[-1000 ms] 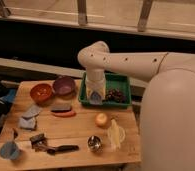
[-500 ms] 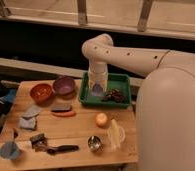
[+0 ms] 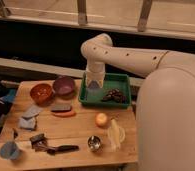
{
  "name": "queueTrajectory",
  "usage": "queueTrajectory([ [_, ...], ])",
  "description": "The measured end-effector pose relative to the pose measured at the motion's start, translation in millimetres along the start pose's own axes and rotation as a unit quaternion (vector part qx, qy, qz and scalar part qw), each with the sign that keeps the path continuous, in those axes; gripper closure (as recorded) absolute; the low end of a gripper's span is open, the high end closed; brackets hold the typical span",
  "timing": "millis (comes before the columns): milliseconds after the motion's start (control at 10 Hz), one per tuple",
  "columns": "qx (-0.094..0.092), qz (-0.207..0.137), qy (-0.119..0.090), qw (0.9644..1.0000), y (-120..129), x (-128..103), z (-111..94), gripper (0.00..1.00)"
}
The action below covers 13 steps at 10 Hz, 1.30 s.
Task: Wipe tray with sponge
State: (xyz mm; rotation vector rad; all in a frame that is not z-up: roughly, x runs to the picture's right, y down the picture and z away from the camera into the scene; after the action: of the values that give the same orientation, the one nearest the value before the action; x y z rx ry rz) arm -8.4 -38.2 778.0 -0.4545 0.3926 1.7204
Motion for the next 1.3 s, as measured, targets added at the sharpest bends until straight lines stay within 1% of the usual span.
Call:
queueTrajectory([
  [200,-0.029,-0.007,-0.025,0.9992,18.3,-16.2,-2.1,1.00],
  [300,-0.046,-0.006,-0.022,0.9987,23.5,-23.9,3.1,1.00],
  [400,-0.053,-0.004,-0.020,0.9984,24.4,-26.7,4.7,1.00],
  [600,-0.053,-0.002,-0.020,0.9984,21.5,-27.1,4.9,1.00],
  [800,-0.053,-0.003,-0.019,0.9984,24.8,-25.8,4.5,1.00],
  [900,-0.051,0.012,-0.017,0.9985,21.5,-26.3,7.2,1.00],
  [1100,-0.042,0.055,-0.015,0.9975,2.5,-25.9,22.8,1.00],
  [1200,-0.034,0.075,-0.011,0.9965,-7.9,-24.3,38.1,1.00],
  [1300,-0.033,0.097,0.000,0.9948,-16.4,-21.6,56.5,1.00],
])
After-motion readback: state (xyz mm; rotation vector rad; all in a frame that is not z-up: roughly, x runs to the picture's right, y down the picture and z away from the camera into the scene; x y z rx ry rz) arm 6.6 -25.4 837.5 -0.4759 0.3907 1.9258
